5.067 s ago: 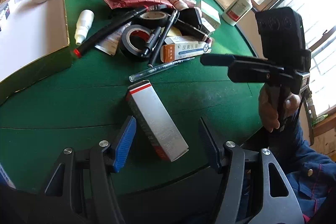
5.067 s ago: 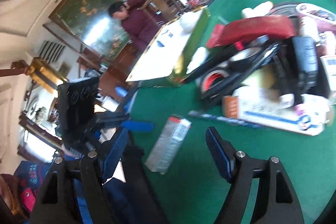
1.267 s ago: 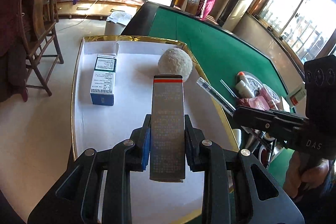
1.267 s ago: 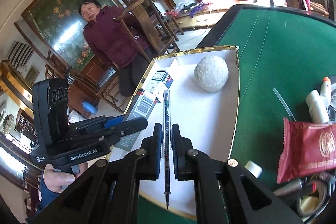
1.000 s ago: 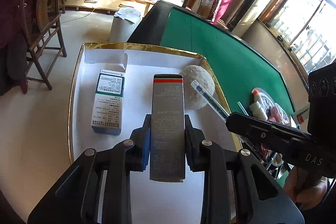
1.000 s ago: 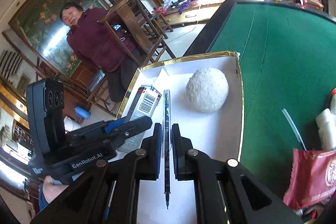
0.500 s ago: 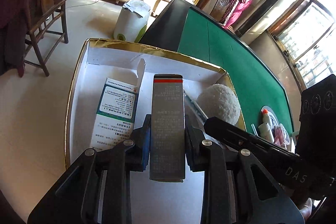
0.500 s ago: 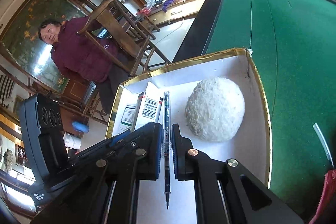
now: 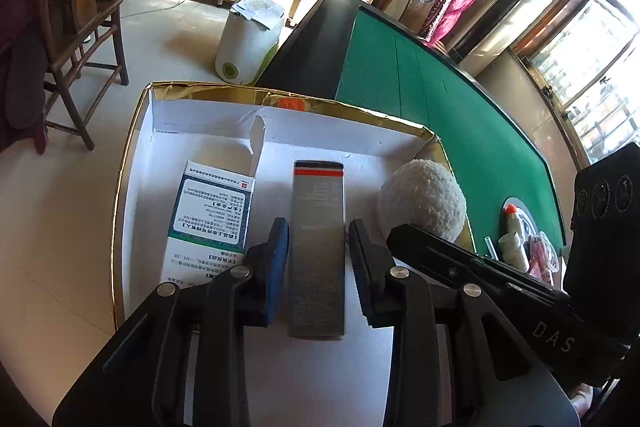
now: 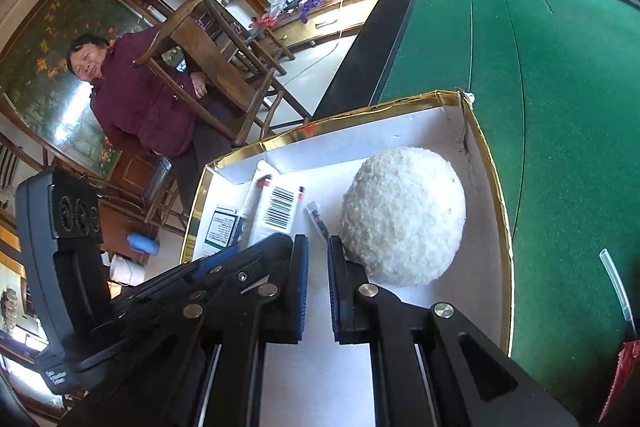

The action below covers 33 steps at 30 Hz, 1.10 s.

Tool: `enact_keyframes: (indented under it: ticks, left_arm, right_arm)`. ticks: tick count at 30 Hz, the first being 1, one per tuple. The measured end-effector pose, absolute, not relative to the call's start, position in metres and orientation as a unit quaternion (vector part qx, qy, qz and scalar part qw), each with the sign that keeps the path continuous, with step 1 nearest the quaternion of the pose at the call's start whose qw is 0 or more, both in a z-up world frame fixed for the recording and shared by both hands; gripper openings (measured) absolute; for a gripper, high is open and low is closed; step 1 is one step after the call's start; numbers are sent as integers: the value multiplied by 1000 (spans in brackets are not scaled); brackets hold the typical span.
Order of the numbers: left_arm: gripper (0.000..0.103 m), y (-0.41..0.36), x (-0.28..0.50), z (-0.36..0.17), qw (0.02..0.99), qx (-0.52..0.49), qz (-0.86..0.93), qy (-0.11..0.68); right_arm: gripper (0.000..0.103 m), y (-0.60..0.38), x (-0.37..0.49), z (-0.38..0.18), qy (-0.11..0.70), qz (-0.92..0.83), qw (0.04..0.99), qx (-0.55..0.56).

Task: Organize objects
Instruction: 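Carry the grey box and blue pen into the tray and open both tools, then move both open tools back toward the pile of items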

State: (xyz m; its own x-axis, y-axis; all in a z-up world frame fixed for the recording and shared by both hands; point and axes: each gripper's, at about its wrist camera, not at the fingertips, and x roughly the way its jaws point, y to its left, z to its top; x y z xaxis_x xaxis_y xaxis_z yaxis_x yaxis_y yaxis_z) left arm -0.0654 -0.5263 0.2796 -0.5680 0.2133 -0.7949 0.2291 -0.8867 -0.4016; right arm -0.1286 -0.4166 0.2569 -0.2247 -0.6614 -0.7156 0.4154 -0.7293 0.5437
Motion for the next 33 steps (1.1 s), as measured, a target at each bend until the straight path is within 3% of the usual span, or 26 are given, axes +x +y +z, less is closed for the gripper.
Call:
enact_keyframes:
  ticks: [4, 12, 19, 26, 33]
  left_arm:
    - [58, -521, -67, 283, 5, 465, -853, 236]
    - [58, -514, -47, 286, -15, 463, -849, 254]
    - [58, -470, 0, 305, -60, 437, -873, 208]
    - [58, -433, 48, 309, -19, 372, -917, 140]
    - [58, -444, 56, 286, 24, 397, -902, 166]
  right_arm:
    - [8, -400, -121, 265, -114, -782, 348, 504]
    - [8, -328, -89, 295, -146, -782, 385, 468]
    - [8, -243, -30, 304, -150, -780, 426, 432]
    - [8, -180, 11, 283, -150, -768, 448, 432]
    - [9, -137, 26, 287, -151, -769, 454, 423]
